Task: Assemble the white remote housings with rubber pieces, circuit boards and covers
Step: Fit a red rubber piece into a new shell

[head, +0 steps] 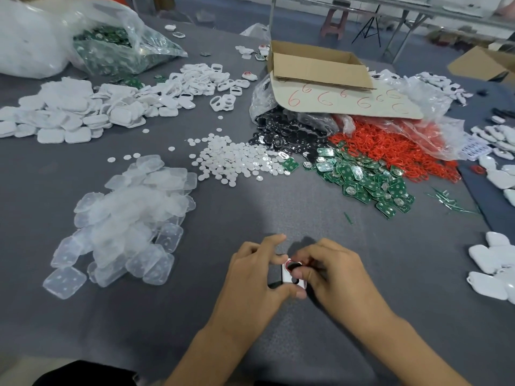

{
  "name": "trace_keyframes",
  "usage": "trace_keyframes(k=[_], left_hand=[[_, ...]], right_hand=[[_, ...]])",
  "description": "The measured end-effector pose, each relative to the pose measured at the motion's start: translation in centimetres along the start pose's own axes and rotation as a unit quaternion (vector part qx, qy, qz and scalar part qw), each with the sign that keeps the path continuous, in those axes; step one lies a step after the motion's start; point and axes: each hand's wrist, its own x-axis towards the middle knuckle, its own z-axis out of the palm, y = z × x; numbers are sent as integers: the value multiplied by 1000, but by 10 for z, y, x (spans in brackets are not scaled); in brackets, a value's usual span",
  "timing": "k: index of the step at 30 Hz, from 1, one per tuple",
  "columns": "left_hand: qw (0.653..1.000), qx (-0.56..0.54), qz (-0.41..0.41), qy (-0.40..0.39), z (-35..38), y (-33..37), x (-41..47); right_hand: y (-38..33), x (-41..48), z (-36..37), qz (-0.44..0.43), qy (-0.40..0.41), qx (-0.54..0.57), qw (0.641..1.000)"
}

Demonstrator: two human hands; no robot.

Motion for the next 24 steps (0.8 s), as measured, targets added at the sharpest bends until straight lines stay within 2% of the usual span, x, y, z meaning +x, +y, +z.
trace_keyframes(k=[2,5,9,12,16,21,24], left_hand=[[1000,-6,-6,1,0,-1,0],[1000,-15,-20,-3,1,-1,-1],[999,-17,-32,-12,1,1,0],[999,-17,-35,-19,0,2,-1],[998,-30,-39,-32,-2,5,0],[1000,-7,-4,-28,-1,4,-4],[998,31,56,1,1,1,-6]], right_hand=[[1,10,-5,32,-26,29,999],[2,27,-15,80,-107,63,989],[7,41,-22,69,-192,83,975],[9,50,-27,85,-258,137,953],[4,74,-30,104,-349,98,926],[-7,91,-24,135,-393,6,910],[-9,81,-28,94,-350,-14,932]])
